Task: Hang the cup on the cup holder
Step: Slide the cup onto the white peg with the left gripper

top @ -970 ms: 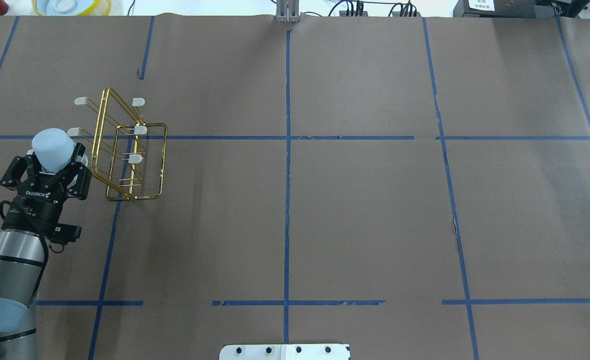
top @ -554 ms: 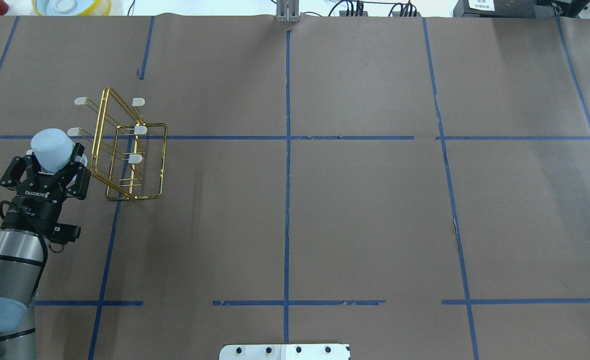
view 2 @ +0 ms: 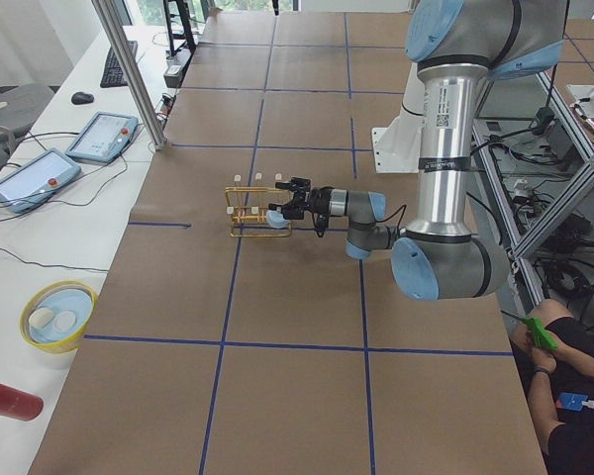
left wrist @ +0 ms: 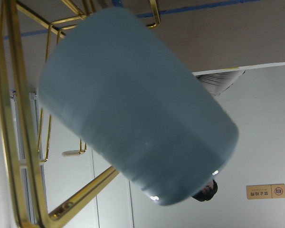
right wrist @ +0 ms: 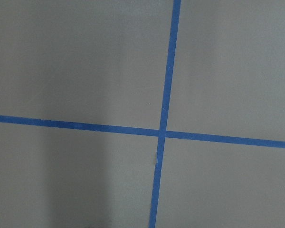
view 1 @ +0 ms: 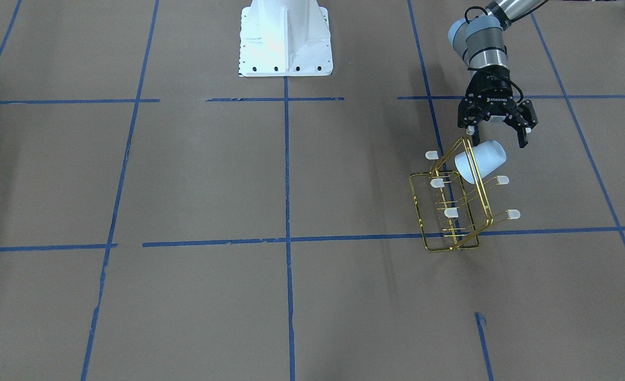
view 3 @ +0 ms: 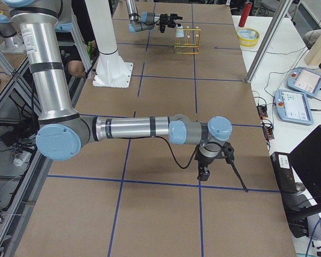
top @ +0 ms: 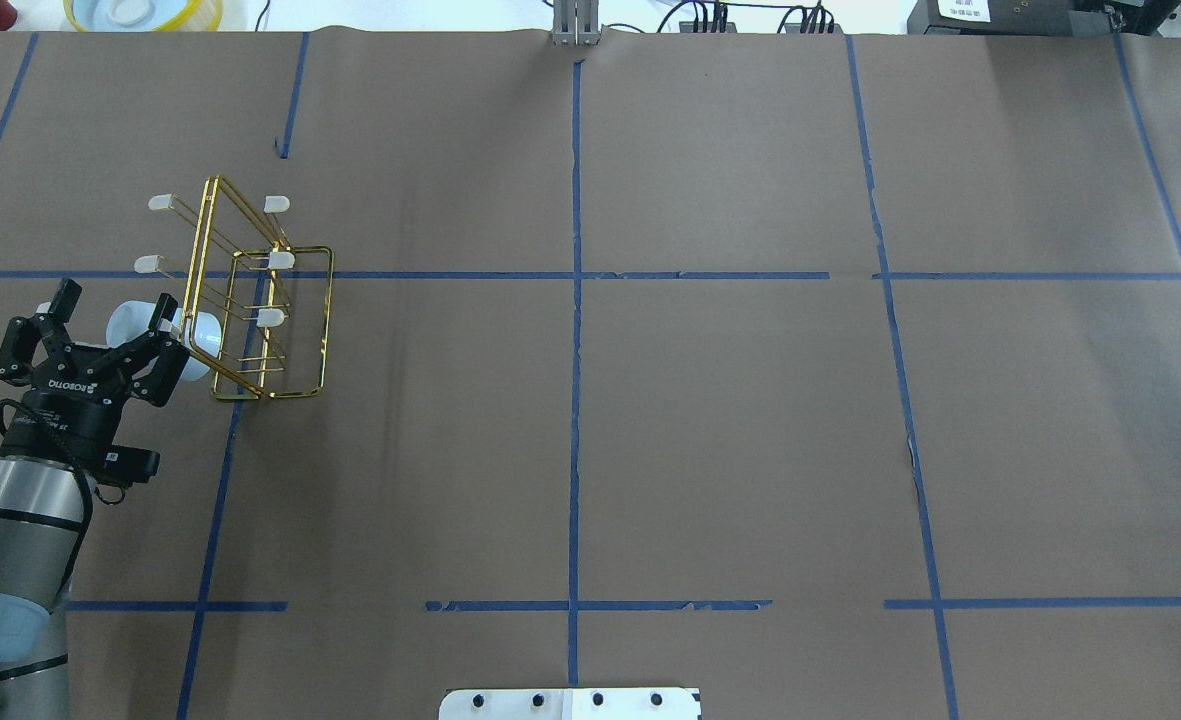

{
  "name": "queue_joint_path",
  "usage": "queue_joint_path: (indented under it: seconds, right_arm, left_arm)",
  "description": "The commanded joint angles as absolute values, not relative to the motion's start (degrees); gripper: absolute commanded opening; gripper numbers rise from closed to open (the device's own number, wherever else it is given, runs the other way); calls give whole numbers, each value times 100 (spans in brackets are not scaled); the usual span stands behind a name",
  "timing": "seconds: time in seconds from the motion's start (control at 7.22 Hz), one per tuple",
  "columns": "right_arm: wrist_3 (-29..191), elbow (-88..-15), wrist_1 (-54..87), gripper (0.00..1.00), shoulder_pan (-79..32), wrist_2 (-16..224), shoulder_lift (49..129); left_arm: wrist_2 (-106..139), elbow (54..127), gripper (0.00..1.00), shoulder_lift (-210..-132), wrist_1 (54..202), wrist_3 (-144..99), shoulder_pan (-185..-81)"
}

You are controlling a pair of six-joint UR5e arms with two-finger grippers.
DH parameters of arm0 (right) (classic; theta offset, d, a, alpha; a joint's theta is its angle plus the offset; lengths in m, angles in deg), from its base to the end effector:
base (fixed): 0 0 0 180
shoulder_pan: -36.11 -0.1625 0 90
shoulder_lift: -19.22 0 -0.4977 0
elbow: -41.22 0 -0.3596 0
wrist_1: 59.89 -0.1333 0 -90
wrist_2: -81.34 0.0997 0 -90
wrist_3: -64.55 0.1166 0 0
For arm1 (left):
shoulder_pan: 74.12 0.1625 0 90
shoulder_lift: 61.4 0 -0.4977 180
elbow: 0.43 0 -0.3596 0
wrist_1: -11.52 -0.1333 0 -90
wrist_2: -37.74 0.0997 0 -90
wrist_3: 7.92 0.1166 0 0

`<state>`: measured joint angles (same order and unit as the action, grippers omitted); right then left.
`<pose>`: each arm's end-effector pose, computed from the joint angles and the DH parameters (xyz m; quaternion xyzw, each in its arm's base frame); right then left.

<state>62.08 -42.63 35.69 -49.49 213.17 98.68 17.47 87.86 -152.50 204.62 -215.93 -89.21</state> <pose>0.0134 -0.5501 0.7132 -0.0157 -0.3567 -0.0523 0.9326 0.3105 -0.3351 0.5579 0.2775 -0.6786 0.6486 0.2046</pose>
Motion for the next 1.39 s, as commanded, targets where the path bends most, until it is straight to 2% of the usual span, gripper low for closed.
queue_joint_path:
  seconds: [0.0,0.14,0.42,0.55,0.83,1.25]
  right_arm:
    - [6209,-4263,3565,100,-4949,21317,9868]
    - [6209,-4263,3573,100,-4949,21317,9868]
    - [6209,-4263,3565,100,-4949,21317,9868]
    - [6209,-4263,3565,100,-4949,21317,9868]
    - [6209,-4263,3565,100,-4949,21317,9868]
    - [6209,-4263,3565,100,-4949,21317,9868]
  left_arm:
    - [1735,8842,100,-15236,20444,-21535,-8950]
    - [1622,8991,100,-15228,20253,-21526,-8976]
    - [1166,9832,100,-14808,19568,-21299,-9195]
    - [1016,10018,100,-14771,19565,-20575,-9292]
    - [140,10195,100,-14744,19591,-18924,-9659]
    - [-1442,10442,100,-14612,19583,-16486,-10758]
